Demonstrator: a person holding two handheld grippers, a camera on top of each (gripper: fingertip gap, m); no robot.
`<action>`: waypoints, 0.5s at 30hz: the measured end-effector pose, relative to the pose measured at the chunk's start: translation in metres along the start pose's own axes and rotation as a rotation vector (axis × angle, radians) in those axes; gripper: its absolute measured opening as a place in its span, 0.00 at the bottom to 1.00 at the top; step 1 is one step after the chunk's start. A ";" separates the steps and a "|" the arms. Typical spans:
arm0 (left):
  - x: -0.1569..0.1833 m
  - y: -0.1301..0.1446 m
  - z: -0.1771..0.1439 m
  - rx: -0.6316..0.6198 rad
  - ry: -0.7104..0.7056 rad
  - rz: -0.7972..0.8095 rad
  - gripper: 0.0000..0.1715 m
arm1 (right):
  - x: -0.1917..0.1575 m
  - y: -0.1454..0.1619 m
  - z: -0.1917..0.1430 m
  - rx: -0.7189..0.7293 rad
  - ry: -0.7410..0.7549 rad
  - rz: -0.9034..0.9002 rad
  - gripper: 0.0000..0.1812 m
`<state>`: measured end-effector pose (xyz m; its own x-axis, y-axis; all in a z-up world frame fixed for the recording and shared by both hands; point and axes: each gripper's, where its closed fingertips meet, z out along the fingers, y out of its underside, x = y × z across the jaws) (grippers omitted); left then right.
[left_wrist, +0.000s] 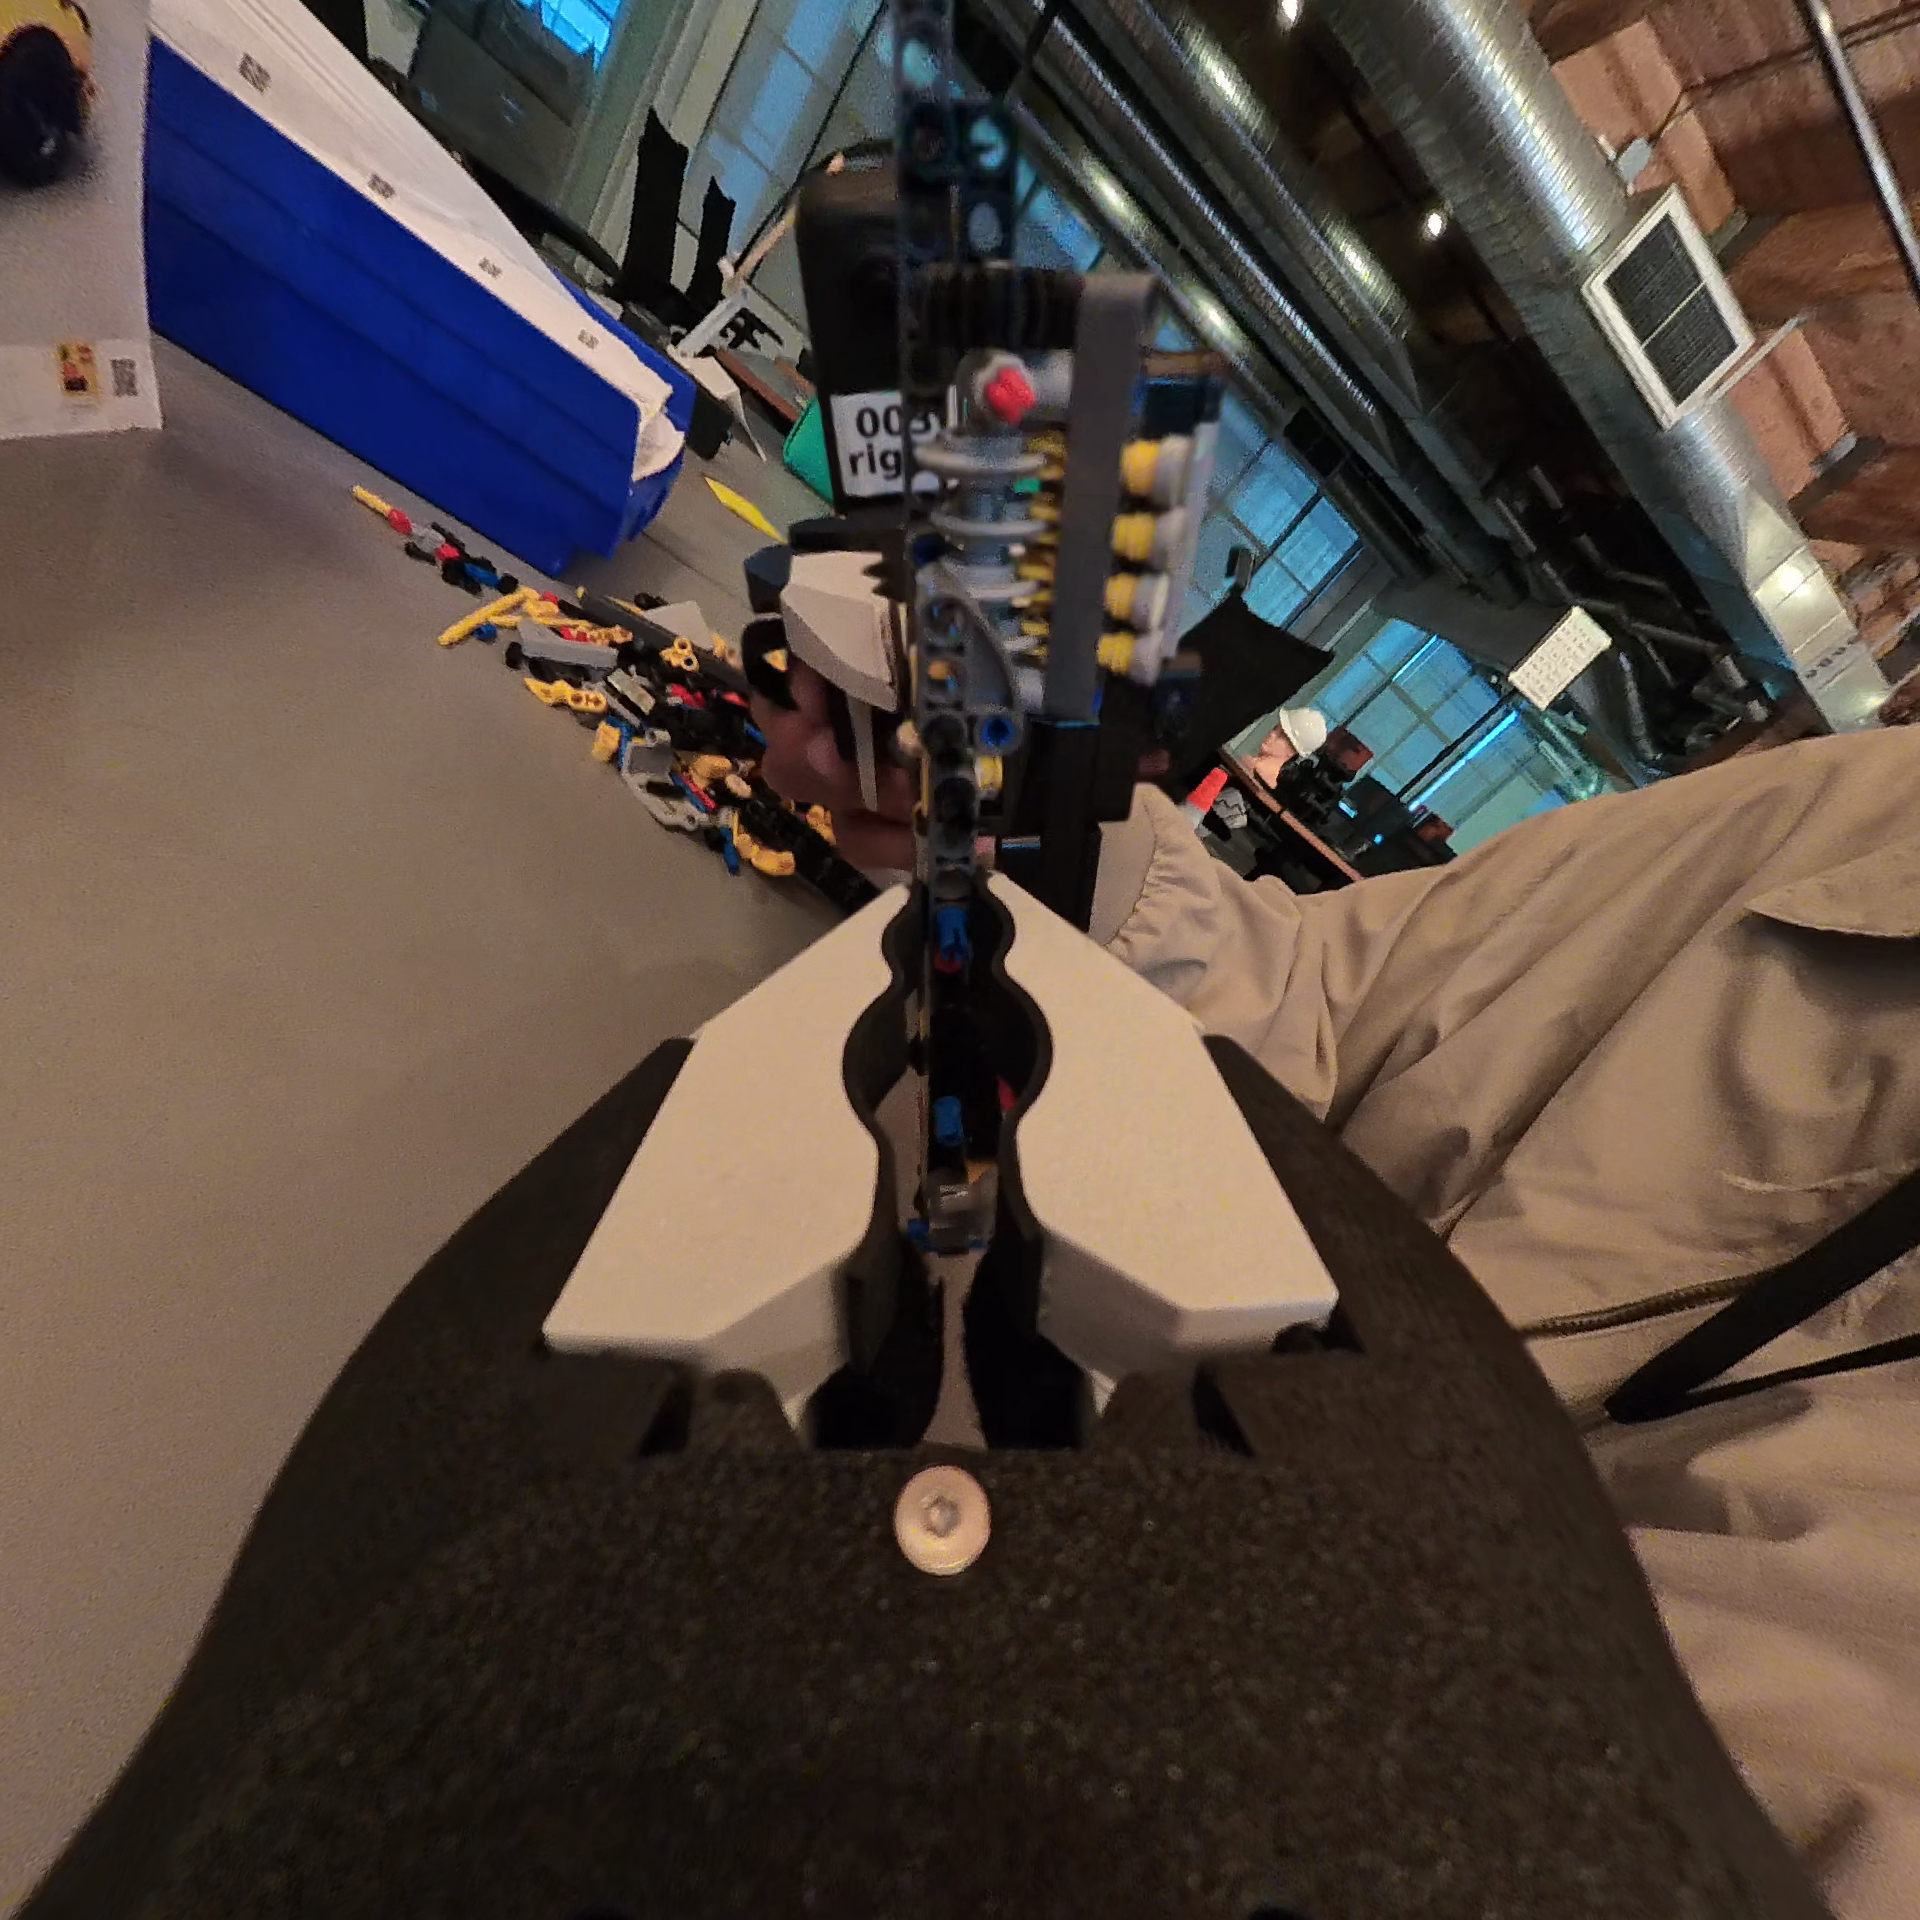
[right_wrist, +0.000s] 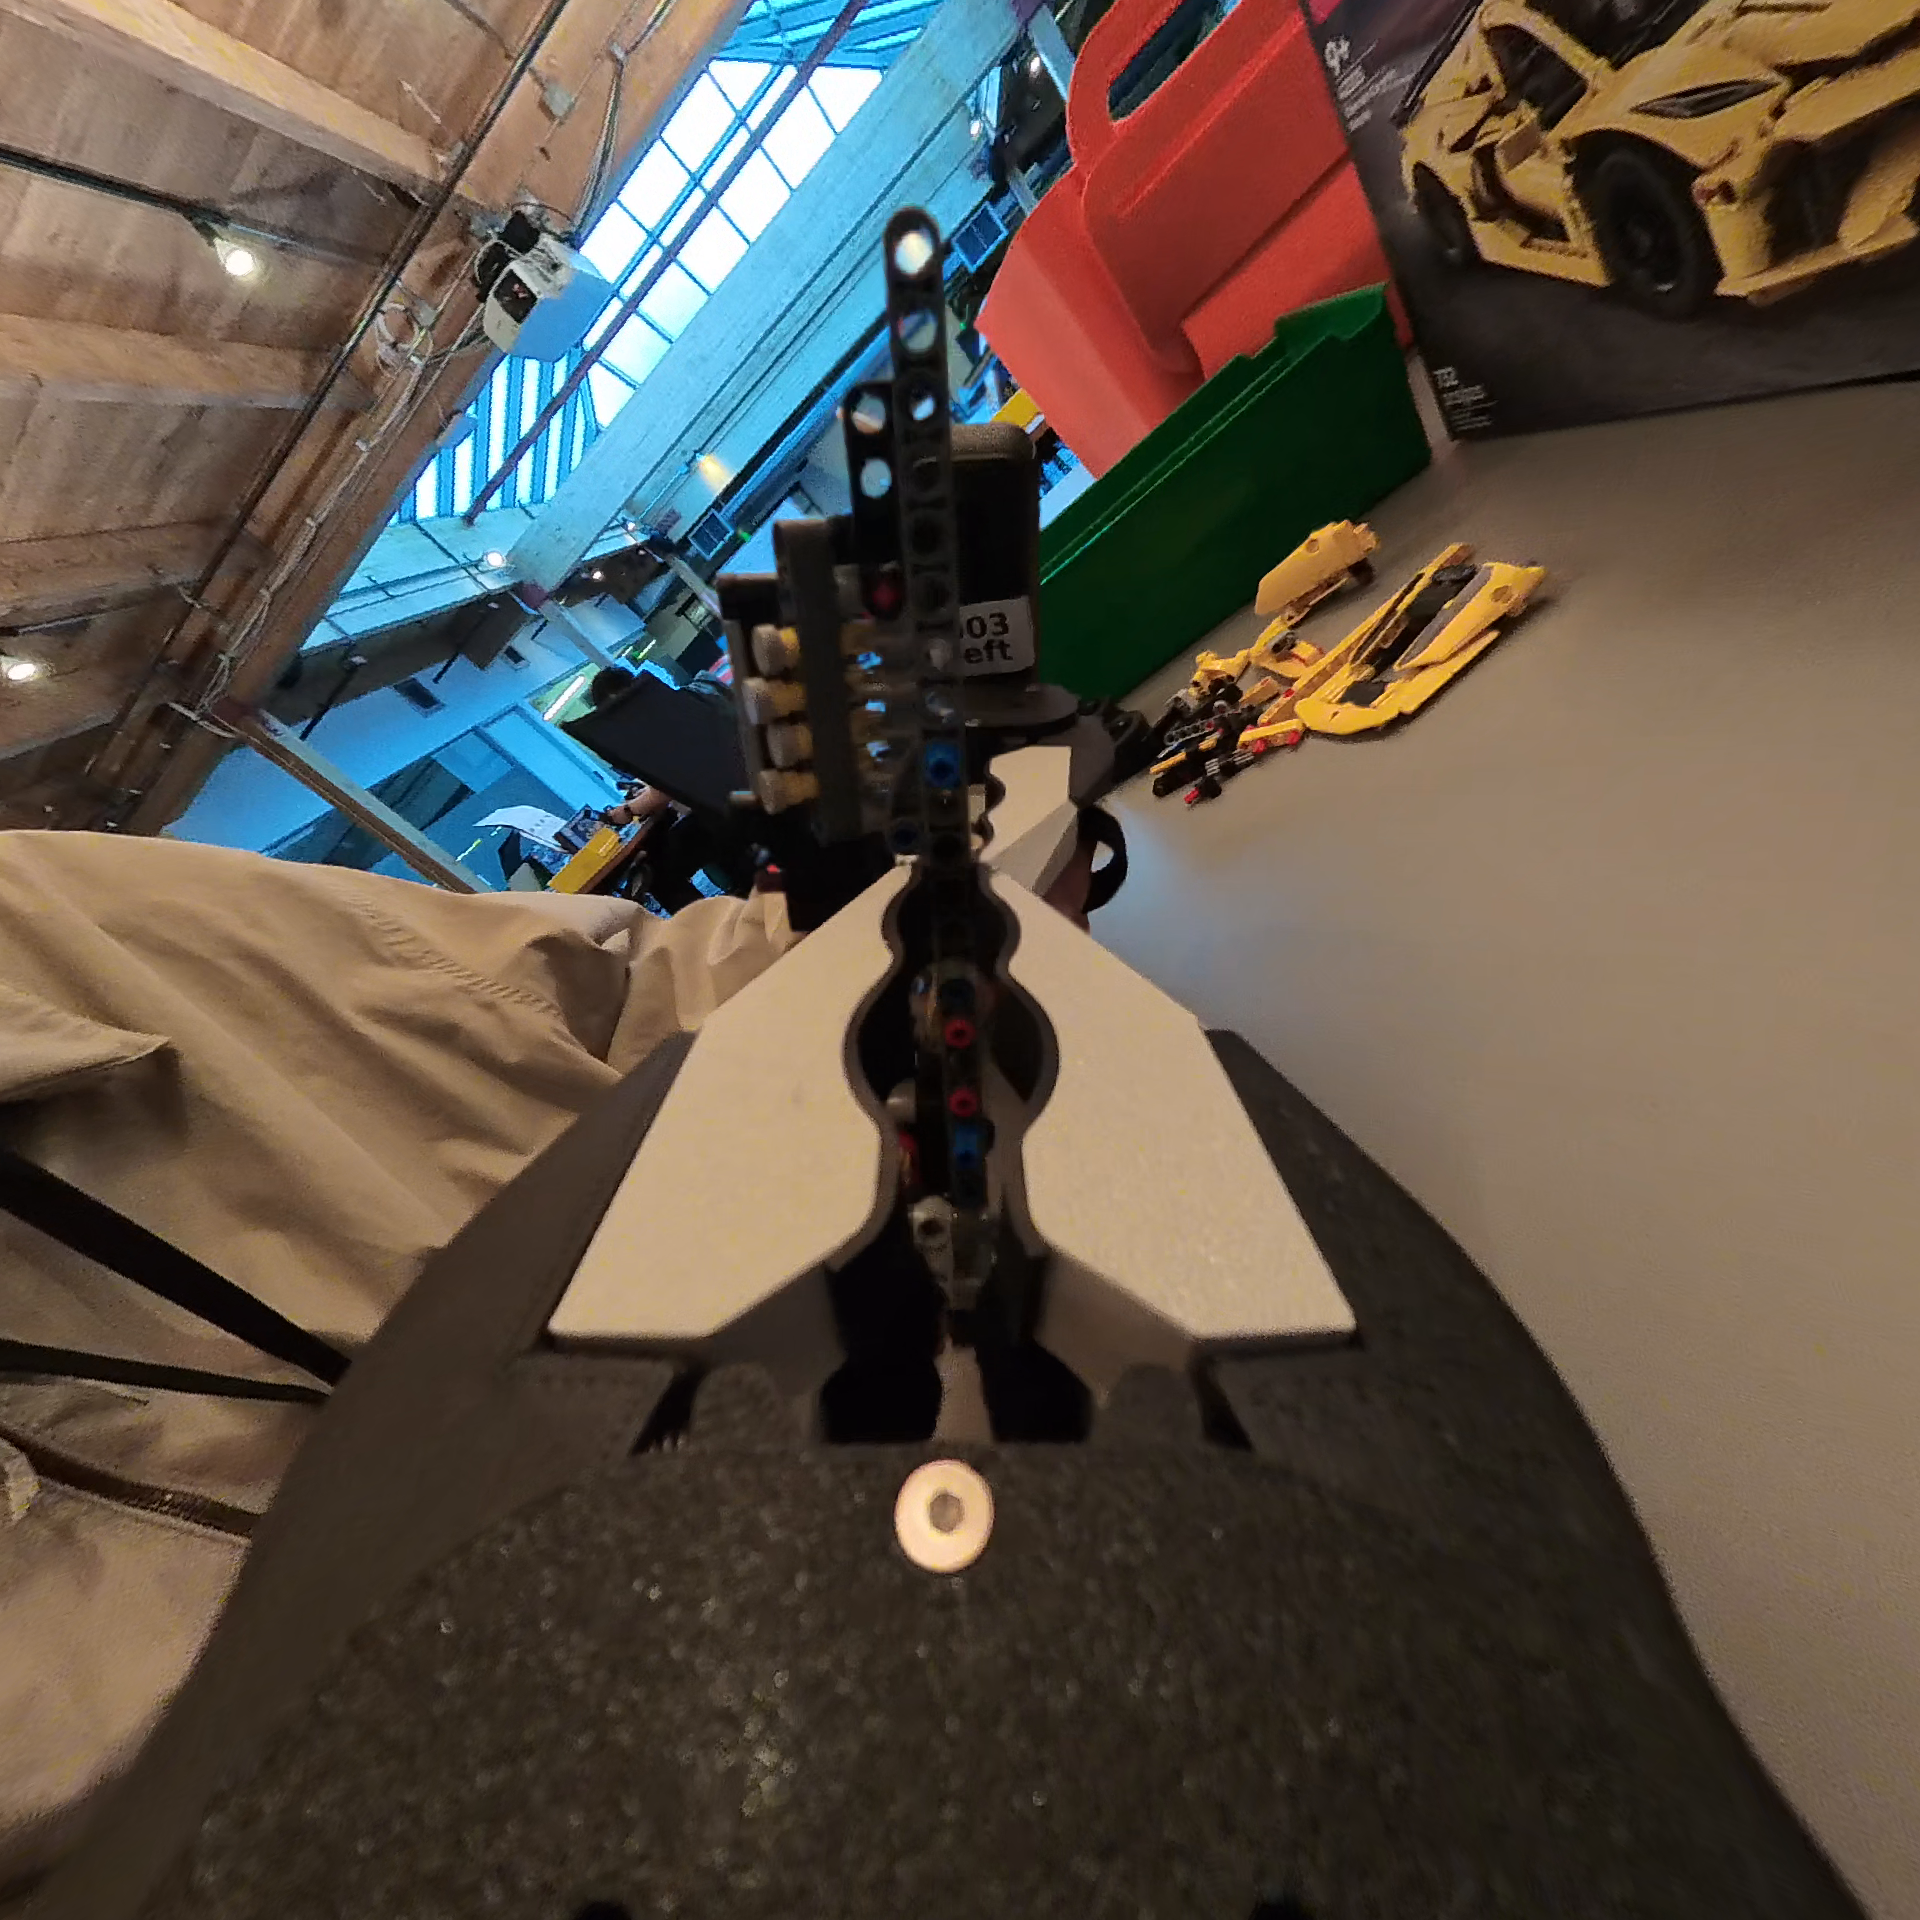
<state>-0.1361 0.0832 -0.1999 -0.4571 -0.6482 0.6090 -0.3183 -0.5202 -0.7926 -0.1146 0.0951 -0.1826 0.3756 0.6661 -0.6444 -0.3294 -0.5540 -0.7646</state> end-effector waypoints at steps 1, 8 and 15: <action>0.000 -0.003 -0.003 0.013 -0.001 0.005 0.05 | 0.001 0.001 -0.002 -0.015 0.004 0.002 0.03; 0.000 0.000 -0.006 0.000 0.026 -0.033 0.04 | 0.000 0.006 0.000 -0.042 -0.006 0.003 0.03; 0.011 -0.033 -0.021 0.166 0.045 0.009 0.17 | -0.007 0.016 0.010 -0.093 -0.036 0.009 0.04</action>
<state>-0.1481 0.1043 -0.1677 -0.4976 -0.6297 0.5966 -0.1737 -0.6015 -0.7798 -0.1308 0.0862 -0.1906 0.3407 0.6776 -0.6517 -0.2498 -0.6030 -0.7576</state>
